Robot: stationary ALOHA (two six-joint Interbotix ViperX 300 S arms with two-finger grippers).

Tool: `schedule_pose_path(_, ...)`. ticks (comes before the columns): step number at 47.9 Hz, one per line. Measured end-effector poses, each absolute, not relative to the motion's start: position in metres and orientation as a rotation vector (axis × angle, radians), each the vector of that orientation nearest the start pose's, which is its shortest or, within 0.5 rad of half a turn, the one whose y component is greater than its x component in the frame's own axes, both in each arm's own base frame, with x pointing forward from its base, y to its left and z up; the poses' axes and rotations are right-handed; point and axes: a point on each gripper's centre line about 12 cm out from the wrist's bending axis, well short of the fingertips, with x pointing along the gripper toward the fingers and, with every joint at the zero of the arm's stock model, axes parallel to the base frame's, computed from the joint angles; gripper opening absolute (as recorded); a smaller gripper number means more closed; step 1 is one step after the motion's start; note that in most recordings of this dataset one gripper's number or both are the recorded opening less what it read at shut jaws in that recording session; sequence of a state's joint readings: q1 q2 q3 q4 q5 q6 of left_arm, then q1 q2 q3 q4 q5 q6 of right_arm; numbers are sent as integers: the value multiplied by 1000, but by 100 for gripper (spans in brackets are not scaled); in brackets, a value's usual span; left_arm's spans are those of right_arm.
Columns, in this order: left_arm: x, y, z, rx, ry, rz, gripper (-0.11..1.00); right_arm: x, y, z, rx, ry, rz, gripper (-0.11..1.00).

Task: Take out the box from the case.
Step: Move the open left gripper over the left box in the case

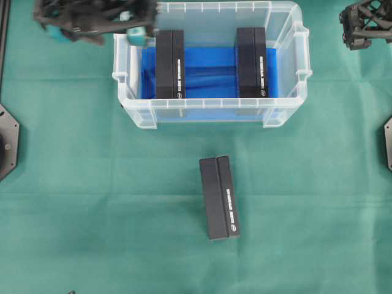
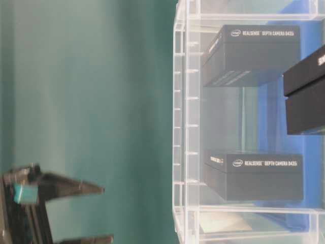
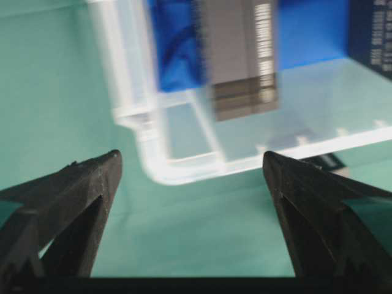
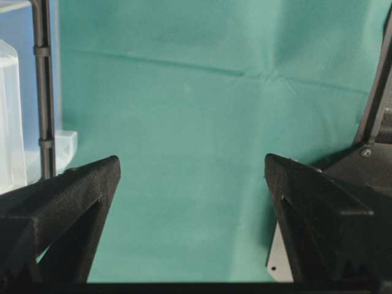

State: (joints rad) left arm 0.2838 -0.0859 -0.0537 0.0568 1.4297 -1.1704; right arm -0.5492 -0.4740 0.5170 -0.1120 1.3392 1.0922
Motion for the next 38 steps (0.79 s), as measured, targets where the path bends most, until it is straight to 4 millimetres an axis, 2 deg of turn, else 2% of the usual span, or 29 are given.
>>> schedule_pose_path(7,369,110,358,-1121,976,1005,96,196,-135,292,1157,963,-1251,94)
schedule_pose_path(15,384,112,360,-1115,967,994,96,197,-136,293,1156,956,-1249,94)
schedule_pose_path(26,398,114,354,-1117,976,1001,96,198,-136,293,1154,951,-1245,94)
schedule_pose_path(38,401,114,348,-1117,988,1015,96,198,-136,294,1147,953,-1238,94)
